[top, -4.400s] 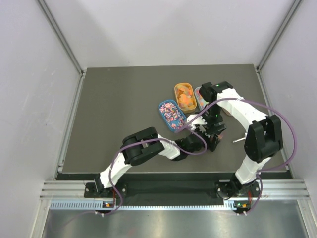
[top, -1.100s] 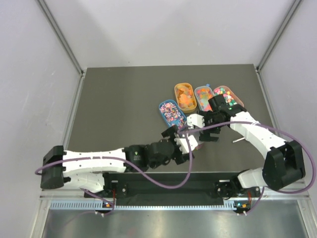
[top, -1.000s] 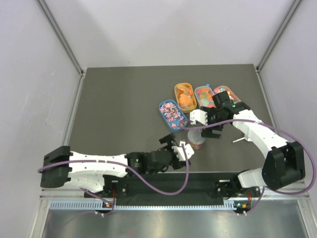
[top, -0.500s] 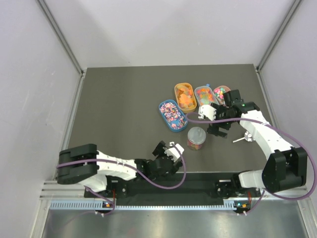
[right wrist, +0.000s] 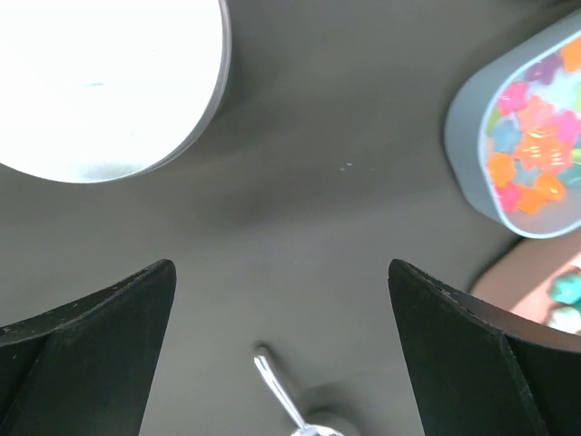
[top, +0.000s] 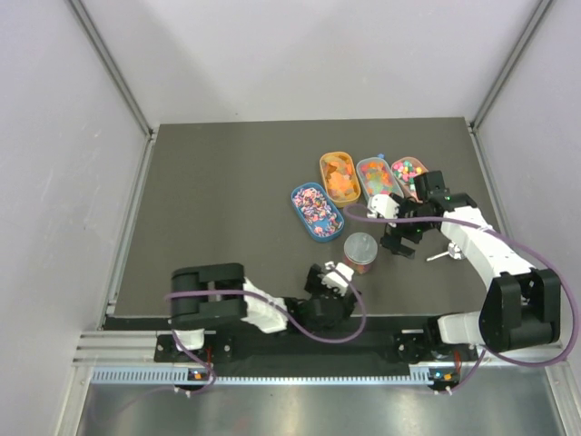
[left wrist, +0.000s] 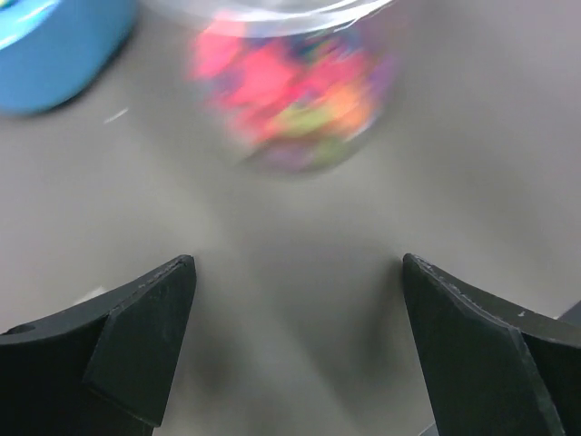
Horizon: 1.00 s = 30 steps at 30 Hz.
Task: Pack the candies
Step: Move the packing bottle to the center of the board.
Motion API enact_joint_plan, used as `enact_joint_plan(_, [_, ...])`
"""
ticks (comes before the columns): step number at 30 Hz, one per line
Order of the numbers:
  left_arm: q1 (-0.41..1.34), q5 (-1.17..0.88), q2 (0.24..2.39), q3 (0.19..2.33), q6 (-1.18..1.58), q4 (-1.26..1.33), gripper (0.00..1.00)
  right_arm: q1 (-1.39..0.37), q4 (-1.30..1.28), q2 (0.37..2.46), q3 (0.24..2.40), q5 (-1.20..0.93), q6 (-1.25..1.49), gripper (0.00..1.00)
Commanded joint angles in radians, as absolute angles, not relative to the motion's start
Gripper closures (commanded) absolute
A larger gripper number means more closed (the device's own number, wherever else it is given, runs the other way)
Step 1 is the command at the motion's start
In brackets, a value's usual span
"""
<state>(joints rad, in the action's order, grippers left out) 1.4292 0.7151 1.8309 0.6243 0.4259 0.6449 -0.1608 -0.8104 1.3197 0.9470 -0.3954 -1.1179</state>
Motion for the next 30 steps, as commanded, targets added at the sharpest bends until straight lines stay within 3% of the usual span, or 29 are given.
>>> enact_joint_plan(1, [1.477, 0.598, 2.024, 0.733, 0.526, 0.355, 0.02, -0.141, -0.776, 1.292, 0.922, -0.454, -1.111, 0.00])
enact_joint_plan(8, [1.581, 0.549, 2.088, 0.595, 0.644, 0.431, 0.01, -0.138, -0.785, 1.313, 0.926, -0.430, -1.140, 0.00])
enact_joint_plan(12, [1.631, 0.630, 2.219, 0.702, 0.679, 0.359, 0.02, -0.135, -0.788, 1.338, 0.963, -0.451, -1.123, 0.00])
enact_joint_plan(17, [1.608, 0.684, 2.454, 0.900, 0.692, 0.213, 0.02, -0.133, -0.776, 1.359, 0.983, -0.448, -1.117, 0.00])
enact_joint_plan(23, [1.595, 0.654, 2.473, 0.778, 0.787, 0.302, 0.04, -0.118, -0.802, 1.351, 0.986, -0.423, -1.149, 0.00])
enact_joint_plan(30, [1.488, 0.554, 2.548, 0.794, 0.950, 0.100, 0.06, -0.106, -0.793, 1.339, 0.997, -0.425, -1.146, 0.00])
